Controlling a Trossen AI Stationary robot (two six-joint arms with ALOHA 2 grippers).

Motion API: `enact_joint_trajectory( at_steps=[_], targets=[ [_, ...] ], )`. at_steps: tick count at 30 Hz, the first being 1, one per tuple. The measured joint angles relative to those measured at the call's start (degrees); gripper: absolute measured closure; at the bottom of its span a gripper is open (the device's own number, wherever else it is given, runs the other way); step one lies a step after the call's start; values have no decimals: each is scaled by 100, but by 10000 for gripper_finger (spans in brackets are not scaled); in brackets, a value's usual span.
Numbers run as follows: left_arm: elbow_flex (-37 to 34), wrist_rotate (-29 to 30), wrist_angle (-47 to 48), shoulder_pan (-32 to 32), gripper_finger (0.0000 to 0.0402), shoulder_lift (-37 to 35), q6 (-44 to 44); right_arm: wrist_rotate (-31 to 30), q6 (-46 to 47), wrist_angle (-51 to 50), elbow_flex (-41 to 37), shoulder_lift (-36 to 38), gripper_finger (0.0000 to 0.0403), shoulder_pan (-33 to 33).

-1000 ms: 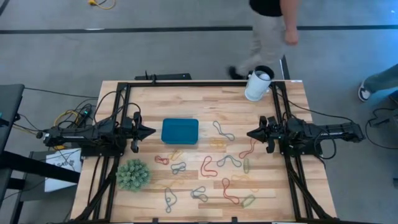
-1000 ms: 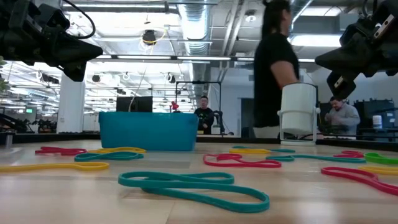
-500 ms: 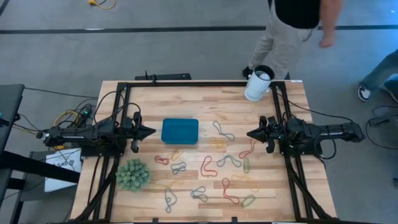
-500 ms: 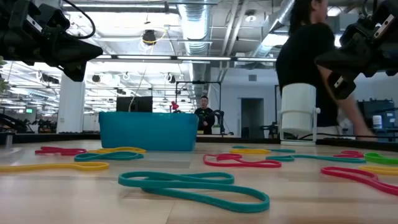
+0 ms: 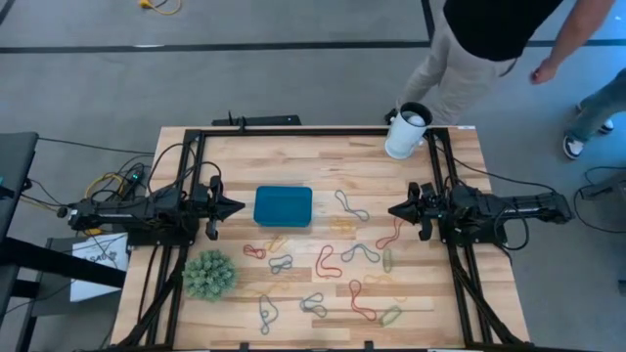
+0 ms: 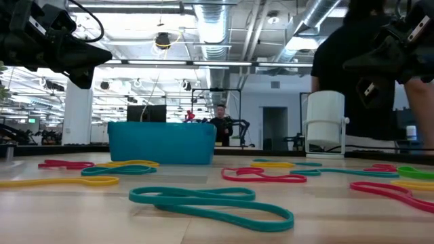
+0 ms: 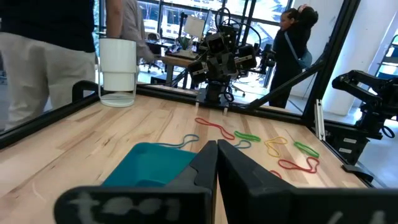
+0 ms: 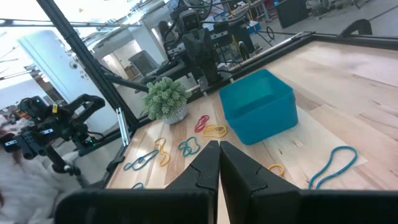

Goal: Pick and place items into bin

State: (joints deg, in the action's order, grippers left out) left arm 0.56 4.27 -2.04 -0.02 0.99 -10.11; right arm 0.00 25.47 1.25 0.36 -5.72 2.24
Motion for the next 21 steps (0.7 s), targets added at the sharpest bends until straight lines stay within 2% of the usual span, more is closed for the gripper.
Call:
enact_joint_trajectory(
  at_steps=[18,21],
  targets=[
    [-1,0,0,-1,401,0,0,1,0,1,0,2,396,0],
    [1,24,0,-2,401,-2,233,0,0,1,2,2,396,1]
  ],
)
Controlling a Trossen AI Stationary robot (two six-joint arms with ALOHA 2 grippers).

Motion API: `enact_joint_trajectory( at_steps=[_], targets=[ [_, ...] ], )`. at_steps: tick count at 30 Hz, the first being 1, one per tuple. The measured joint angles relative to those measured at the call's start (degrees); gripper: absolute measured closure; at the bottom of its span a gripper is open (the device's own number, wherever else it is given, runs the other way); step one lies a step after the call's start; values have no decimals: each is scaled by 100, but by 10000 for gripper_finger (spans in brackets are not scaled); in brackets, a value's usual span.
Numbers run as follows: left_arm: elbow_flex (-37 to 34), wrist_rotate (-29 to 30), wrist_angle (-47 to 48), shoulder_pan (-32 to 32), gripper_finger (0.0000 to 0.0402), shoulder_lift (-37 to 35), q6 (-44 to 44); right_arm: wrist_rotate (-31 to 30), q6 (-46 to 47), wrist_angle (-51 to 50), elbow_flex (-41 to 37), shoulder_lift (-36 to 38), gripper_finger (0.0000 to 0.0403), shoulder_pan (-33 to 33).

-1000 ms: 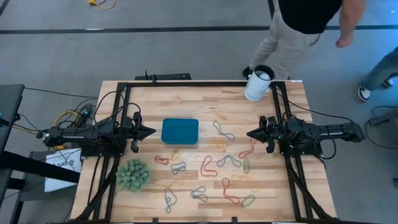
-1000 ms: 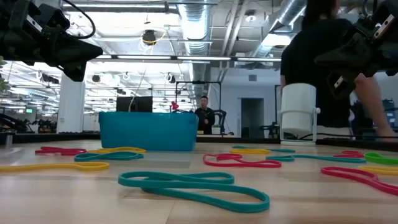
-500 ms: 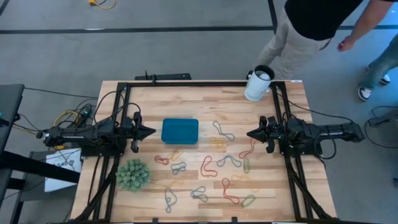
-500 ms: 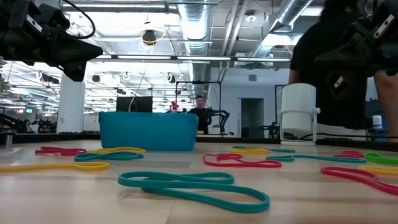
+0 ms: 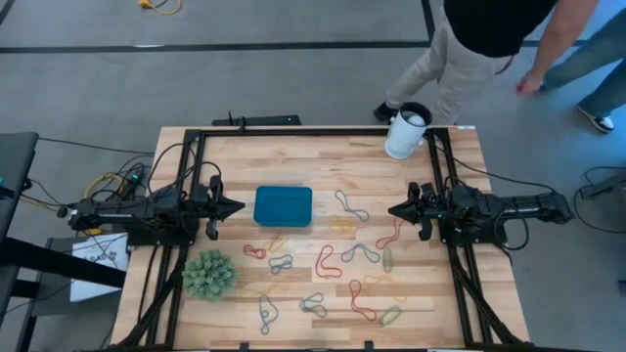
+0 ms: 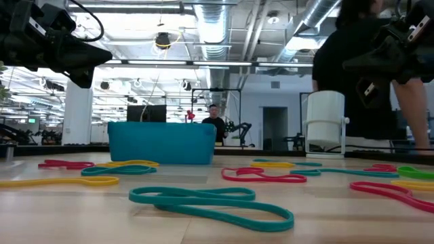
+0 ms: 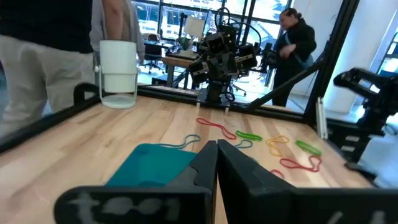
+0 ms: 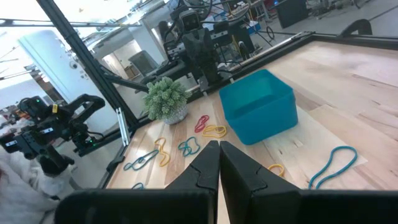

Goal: Pick and place items into bin
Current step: Put the blue rubber band into the blue bin

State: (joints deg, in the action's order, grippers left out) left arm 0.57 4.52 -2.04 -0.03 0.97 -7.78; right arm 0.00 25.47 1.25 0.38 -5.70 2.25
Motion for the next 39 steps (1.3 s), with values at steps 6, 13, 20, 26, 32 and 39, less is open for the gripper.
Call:
enact_joint_trajectory(
  at_steps=[6,13,20,26,32,39],
  targets=[
    [-1,21,-2,2,401,0,388,1,0,0,0,-2,396,-1],
    [-1,24,-6,1,401,1,388,0,0,0,0,-1,396,0],
    [-1,26,-7,2,401,0,-330,0,0,0,-1,0,396,0],
    [-1,28,-9,2,401,0,-245,1,0,0,-2,-1,396,-1],
    [-1,30,-11,1,401,0,-283,-1,0,-2,-2,-1,396,-1],
    [-1,49,-31,2,401,0,-374,-1,0,0,0,-2,396,-1]
  ],
)
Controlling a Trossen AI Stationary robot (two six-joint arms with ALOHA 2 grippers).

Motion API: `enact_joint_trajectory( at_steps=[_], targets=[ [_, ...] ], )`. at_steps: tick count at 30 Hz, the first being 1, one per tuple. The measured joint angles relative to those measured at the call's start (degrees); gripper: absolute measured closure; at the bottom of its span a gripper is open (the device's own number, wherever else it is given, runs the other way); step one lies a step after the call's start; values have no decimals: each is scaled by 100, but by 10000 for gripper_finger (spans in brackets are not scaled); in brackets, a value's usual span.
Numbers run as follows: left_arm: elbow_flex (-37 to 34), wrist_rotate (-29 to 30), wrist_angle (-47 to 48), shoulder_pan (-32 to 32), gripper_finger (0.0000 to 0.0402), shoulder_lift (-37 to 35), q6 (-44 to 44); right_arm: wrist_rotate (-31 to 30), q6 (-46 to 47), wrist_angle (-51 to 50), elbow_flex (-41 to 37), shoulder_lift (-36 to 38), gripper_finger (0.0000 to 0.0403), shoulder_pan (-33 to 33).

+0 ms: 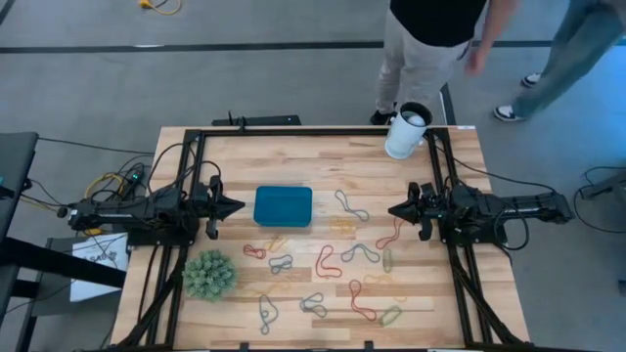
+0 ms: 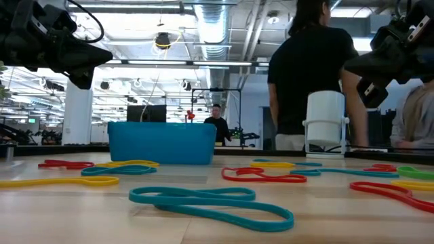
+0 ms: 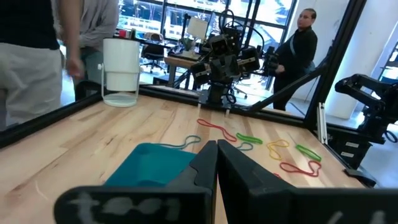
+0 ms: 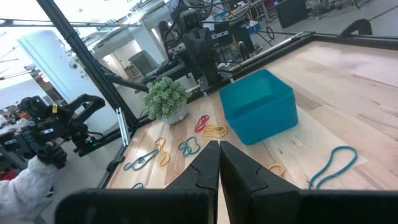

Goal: Pick and place items into bin
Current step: Put the blue rubber band into the blue bin

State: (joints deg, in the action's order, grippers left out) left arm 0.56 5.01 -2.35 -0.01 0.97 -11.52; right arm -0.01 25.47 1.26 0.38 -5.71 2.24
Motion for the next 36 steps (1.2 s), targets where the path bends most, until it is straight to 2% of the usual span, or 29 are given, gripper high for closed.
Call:
enact_joint_trajectory(
  at_steps=[5,10,13,18,26,33,36],
  targets=[
    [0,31,-10,-2,401,0,-253,2,0,-1,0,2,396,2],
    [0,709,-140,0,401,0,-161,0,0,0,0,0,396,1],
    [0,900,-158,0,401,0,-128,1,0,0,0,0,396,2],
    [0,698,-121,0,401,15,-154,-5,0,7,0,0,396,-2],
    [2,591,-161,0,401,15,-355,-577,-343,350,93,-6,396,-13],
    [296,625,-293,0,401,16,-592,-566,-478,324,794,-297,396,-13],
    [590,689,-310,0,401,63,-585,-568,-686,-52,1295,-630,396,-13]
  ],
)
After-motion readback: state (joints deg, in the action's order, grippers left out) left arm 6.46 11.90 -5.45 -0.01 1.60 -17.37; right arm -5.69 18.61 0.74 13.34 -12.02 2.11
